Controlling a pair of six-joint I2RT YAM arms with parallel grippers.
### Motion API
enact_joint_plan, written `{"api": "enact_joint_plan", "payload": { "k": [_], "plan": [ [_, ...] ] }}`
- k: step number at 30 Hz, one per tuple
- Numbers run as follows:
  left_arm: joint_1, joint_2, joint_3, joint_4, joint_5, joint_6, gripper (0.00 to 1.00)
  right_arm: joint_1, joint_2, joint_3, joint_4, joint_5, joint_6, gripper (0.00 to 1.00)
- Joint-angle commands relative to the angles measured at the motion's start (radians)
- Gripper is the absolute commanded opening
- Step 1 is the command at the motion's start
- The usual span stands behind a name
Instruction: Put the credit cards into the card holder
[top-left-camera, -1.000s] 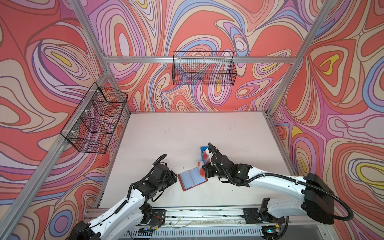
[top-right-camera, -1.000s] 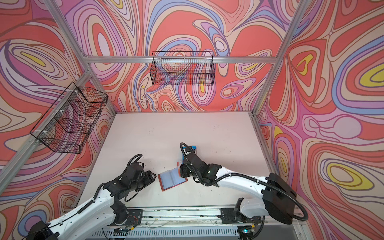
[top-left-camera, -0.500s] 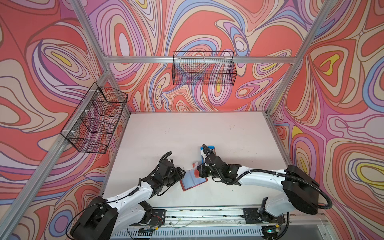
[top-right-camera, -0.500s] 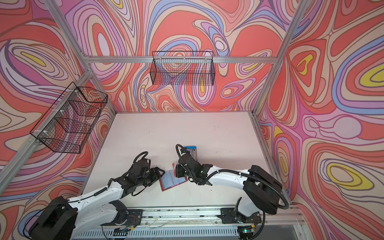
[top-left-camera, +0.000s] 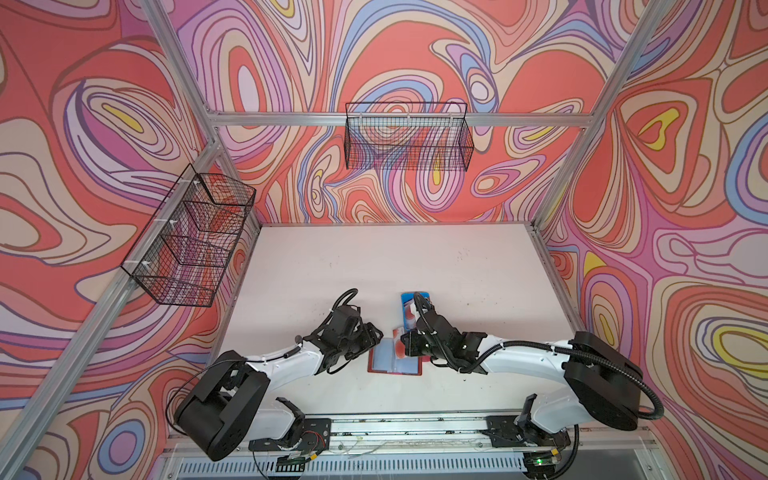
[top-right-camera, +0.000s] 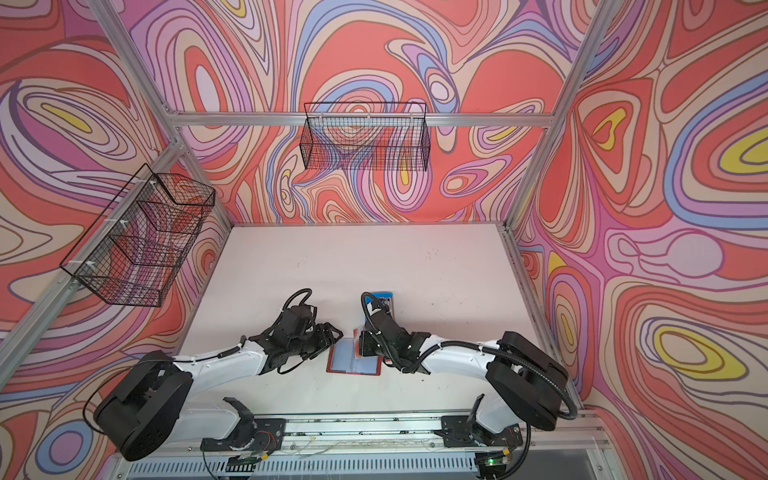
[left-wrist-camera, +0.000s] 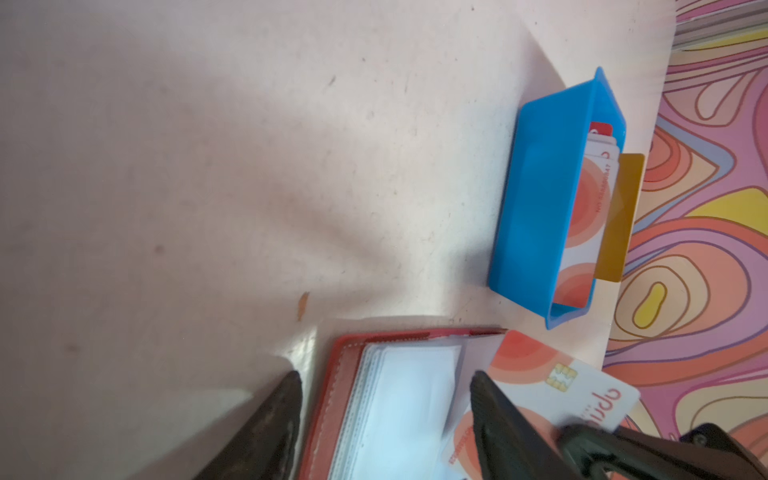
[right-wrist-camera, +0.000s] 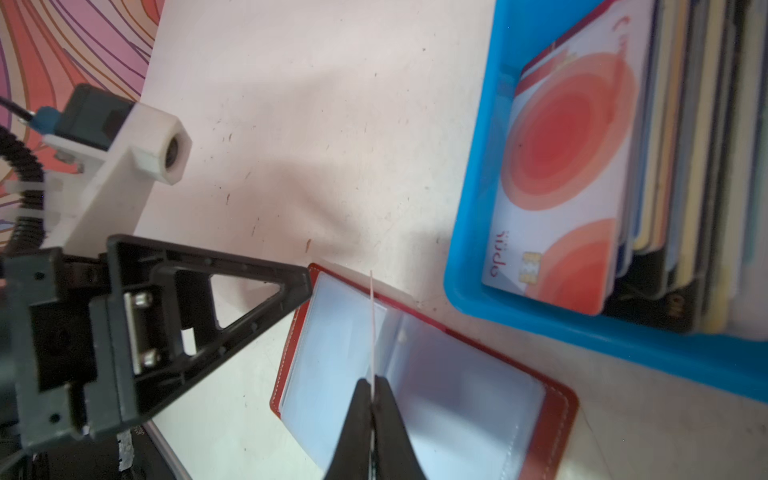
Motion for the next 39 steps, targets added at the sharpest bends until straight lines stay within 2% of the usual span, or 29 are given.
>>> {"api": "enact_joint_plan", "payload": {
  "k": [1,6,14,23,34,39],
  "plan": [
    [-0.003,-0.090,-0.030,-0.138,-0.098,0.029,0.68,-0.002,-0.057,-0.039,0.030,0.026,0.085,0.00],
    [-0.003,-0.174,-0.096,-0.111,-0.082,0.039,0.72,-0.002,-0.079,-0.140,0.178,0.001,0.198,0.00],
    [-0.008,-0.096,-0.100,-0.045,0.023,0.096,0.70,0.001,-0.021,-0.206,0.359,-0.034,0.299,0.00],
    [-0.046,-0.053,-0.093,-0.005,0.047,0.092,0.69,-0.001,0.060,-0.196,0.414,-0.062,0.321,0.00],
    [-0.072,-0.104,-0.094,-0.033,0.043,0.081,0.69,0.002,0.087,-0.241,0.489,-0.081,0.384,0.00],
    [-0.076,-0.136,-0.102,-0.055,0.026,0.081,0.70,0.012,0.083,-0.248,0.469,-0.063,0.397,0.00]
  ]
}}
